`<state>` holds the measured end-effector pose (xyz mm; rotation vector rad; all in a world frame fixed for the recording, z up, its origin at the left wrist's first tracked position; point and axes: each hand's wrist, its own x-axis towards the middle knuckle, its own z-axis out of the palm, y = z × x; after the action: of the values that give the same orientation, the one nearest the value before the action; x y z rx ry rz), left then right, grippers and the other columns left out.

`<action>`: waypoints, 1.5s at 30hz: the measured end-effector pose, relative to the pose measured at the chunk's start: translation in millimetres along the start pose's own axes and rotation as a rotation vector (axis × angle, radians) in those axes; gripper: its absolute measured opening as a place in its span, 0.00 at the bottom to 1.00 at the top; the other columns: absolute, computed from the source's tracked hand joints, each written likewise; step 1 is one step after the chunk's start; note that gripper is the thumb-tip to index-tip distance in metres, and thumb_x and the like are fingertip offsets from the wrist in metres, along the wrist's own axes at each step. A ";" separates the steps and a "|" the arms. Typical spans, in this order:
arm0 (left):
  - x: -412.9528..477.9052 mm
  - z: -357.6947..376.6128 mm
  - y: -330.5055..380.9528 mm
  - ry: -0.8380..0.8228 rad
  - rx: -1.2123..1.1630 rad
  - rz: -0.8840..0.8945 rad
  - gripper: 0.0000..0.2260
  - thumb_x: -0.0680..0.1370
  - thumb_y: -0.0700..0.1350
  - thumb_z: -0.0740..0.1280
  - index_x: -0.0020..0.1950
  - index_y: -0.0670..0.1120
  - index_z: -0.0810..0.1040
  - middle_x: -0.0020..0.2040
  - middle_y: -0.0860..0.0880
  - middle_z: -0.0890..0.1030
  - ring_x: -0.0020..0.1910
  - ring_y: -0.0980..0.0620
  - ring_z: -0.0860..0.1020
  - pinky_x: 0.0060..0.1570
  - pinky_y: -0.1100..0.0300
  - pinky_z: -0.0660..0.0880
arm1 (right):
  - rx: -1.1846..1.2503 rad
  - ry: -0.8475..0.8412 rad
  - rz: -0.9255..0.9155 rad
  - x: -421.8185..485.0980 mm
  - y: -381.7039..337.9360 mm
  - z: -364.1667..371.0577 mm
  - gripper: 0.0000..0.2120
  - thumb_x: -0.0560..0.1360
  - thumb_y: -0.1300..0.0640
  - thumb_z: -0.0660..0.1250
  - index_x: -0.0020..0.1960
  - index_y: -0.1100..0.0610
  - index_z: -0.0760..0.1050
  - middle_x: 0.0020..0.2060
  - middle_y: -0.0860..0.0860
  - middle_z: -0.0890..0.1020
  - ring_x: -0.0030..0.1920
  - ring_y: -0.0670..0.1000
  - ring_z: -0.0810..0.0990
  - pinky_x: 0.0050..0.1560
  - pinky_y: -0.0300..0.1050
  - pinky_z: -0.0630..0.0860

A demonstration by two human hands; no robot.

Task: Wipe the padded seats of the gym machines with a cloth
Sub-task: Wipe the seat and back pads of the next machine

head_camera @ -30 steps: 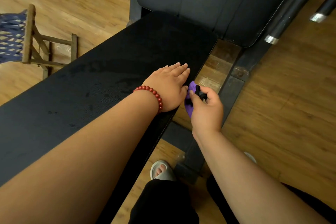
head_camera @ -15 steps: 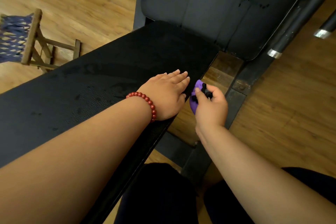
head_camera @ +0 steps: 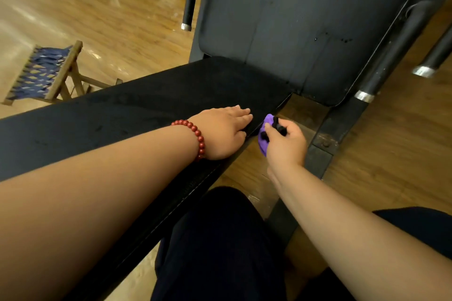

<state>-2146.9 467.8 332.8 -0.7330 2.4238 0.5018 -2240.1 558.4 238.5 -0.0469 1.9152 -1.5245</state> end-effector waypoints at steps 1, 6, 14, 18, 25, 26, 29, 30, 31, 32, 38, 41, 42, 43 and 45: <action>0.4 0.3 1.1 -0.003 -0.001 -0.007 0.23 0.84 0.49 0.51 0.79 0.50 0.51 0.80 0.54 0.50 0.78 0.55 0.47 0.74 0.58 0.46 | 0.024 0.021 0.009 5.1 -1.6 1.6 0.08 0.77 0.58 0.68 0.54 0.48 0.75 0.42 0.40 0.75 0.49 0.45 0.76 0.50 0.40 0.76; 1.8 1.0 2.9 -0.022 -0.008 -0.033 0.23 0.84 0.50 0.51 0.79 0.51 0.50 0.80 0.55 0.50 0.78 0.56 0.47 0.75 0.57 0.46 | 0.065 0.010 0.025 12.9 3.5 4.0 0.07 0.78 0.58 0.67 0.50 0.47 0.73 0.40 0.39 0.73 0.49 0.47 0.76 0.52 0.43 0.75; 2.3 0.7 8.3 -0.022 -0.024 -0.063 0.23 0.84 0.49 0.52 0.79 0.51 0.52 0.79 0.55 0.51 0.78 0.56 0.48 0.75 0.56 0.47 | -0.008 -0.004 -0.050 14.2 15.6 0.5 0.07 0.77 0.58 0.67 0.48 0.46 0.74 0.41 0.42 0.76 0.47 0.47 0.76 0.43 0.36 0.72; 1.4 -0.1 9.2 -0.029 -0.017 -0.074 0.23 0.85 0.49 0.52 0.79 0.51 0.51 0.79 0.55 0.51 0.78 0.56 0.48 0.75 0.56 0.47 | -0.010 0.034 -0.076 19.2 14.5 2.2 0.06 0.79 0.59 0.66 0.54 0.51 0.77 0.43 0.44 0.77 0.40 0.41 0.74 0.31 0.29 0.65; 9.4 -3.1 8.9 -0.061 -0.003 -0.077 0.23 0.85 0.49 0.51 0.80 0.50 0.50 0.80 0.55 0.49 0.78 0.56 0.47 0.74 0.58 0.47 | -0.080 -0.031 -0.268 15.7 22.7 -1.3 0.08 0.78 0.60 0.66 0.50 0.47 0.75 0.38 0.37 0.74 0.39 0.36 0.73 0.34 0.26 0.66; 13.2 -3.7 9.6 -0.065 0.004 -0.076 0.23 0.85 0.49 0.51 0.80 0.50 0.50 0.80 0.54 0.49 0.78 0.55 0.47 0.74 0.57 0.47 | -0.093 -0.022 -0.300 17.5 22.3 -1.7 0.08 0.78 0.61 0.65 0.50 0.48 0.75 0.38 0.37 0.74 0.38 0.35 0.72 0.34 0.24 0.66; 27.3 -6.3 12.6 -0.070 0.012 -0.071 0.23 0.85 0.49 0.51 0.80 0.50 0.49 0.80 0.53 0.49 0.78 0.54 0.47 0.75 0.55 0.47 | -0.123 0.007 -0.385 26.6 23.3 1.8 0.08 0.78 0.63 0.65 0.49 0.50 0.76 0.39 0.43 0.78 0.39 0.34 0.73 0.34 0.20 0.66; 31.7 -7.3 13.5 -0.069 0.009 -0.071 0.23 0.85 0.48 0.51 0.80 0.49 0.49 0.80 0.53 0.49 0.78 0.54 0.46 0.75 0.55 0.47 | -0.123 0.021 -0.387 30.0 23.2 2.8 0.08 0.78 0.63 0.65 0.48 0.49 0.76 0.40 0.44 0.78 0.39 0.35 0.74 0.34 0.20 0.66; 35.2 -7.9 13.9 -0.065 0.009 -0.071 0.23 0.85 0.48 0.51 0.80 0.49 0.49 0.80 0.53 0.49 0.78 0.53 0.46 0.75 0.55 0.47 | -0.116 0.034 -0.370 33.4 22.3 3.5 0.07 0.78 0.62 0.65 0.48 0.50 0.76 0.39 0.43 0.78 0.39 0.37 0.74 0.34 0.21 0.66; 38.0 -8.2 14.2 -0.064 0.011 -0.069 0.23 0.85 0.48 0.51 0.80 0.49 0.49 0.80 0.53 0.49 0.78 0.53 0.46 0.75 0.55 0.47 | -0.108 0.047 -0.342 37.7 20.4 3.8 0.06 0.79 0.61 0.65 0.49 0.50 0.77 0.38 0.42 0.78 0.40 0.39 0.75 0.35 0.23 0.67; 42.7 -5.6 15.0 -0.042 -0.015 -0.075 0.23 0.85 0.48 0.52 0.79 0.50 0.50 0.80 0.53 0.49 0.78 0.53 0.47 0.75 0.54 0.48 | -0.059 0.049 -0.277 45.4 17.6 1.6 0.07 0.79 0.60 0.65 0.54 0.52 0.78 0.35 0.37 0.74 0.36 0.36 0.74 0.36 0.28 0.69; 42.3 -4.9 15.6 -0.037 -0.012 -0.072 0.23 0.85 0.49 0.51 0.80 0.50 0.50 0.80 0.53 0.49 0.78 0.53 0.47 0.75 0.55 0.47 | 0.000 -0.001 -0.337 30.6 21.4 0.9 0.09 0.78 0.62 0.66 0.49 0.47 0.77 0.36 0.37 0.77 0.39 0.35 0.78 0.41 0.28 0.75; 42.2 -5.0 15.5 -0.037 -0.009 -0.070 0.24 0.85 0.50 0.51 0.80 0.50 0.50 0.80 0.53 0.49 0.78 0.53 0.47 0.75 0.55 0.47 | 0.003 -0.004 -0.353 30.4 21.2 0.8 0.11 0.77 0.62 0.67 0.48 0.45 0.76 0.37 0.37 0.77 0.41 0.37 0.79 0.44 0.33 0.77; 42.2 -4.9 15.3 -0.039 -0.004 -0.067 0.24 0.85 0.50 0.52 0.79 0.50 0.49 0.80 0.53 0.49 0.78 0.53 0.47 0.75 0.55 0.47 | -0.008 0.004 -0.363 33.3 20.1 0.9 0.11 0.77 0.62 0.67 0.48 0.45 0.76 0.37 0.37 0.77 0.42 0.39 0.79 0.46 0.37 0.78; 42.7 -5.4 14.7 -0.048 0.005 -0.061 0.24 0.84 0.52 0.52 0.79 0.51 0.50 0.80 0.54 0.49 0.78 0.54 0.47 0.75 0.55 0.47 | -0.044 0.029 -0.353 47.6 18.0 0.4 0.10 0.77 0.62 0.67 0.49 0.46 0.76 0.37 0.37 0.77 0.44 0.42 0.79 0.49 0.42 0.79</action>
<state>-2187.5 460.0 314.1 -0.7817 2.3504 0.4839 -2269.8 543.4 200.0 -0.4027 2.0420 -1.7151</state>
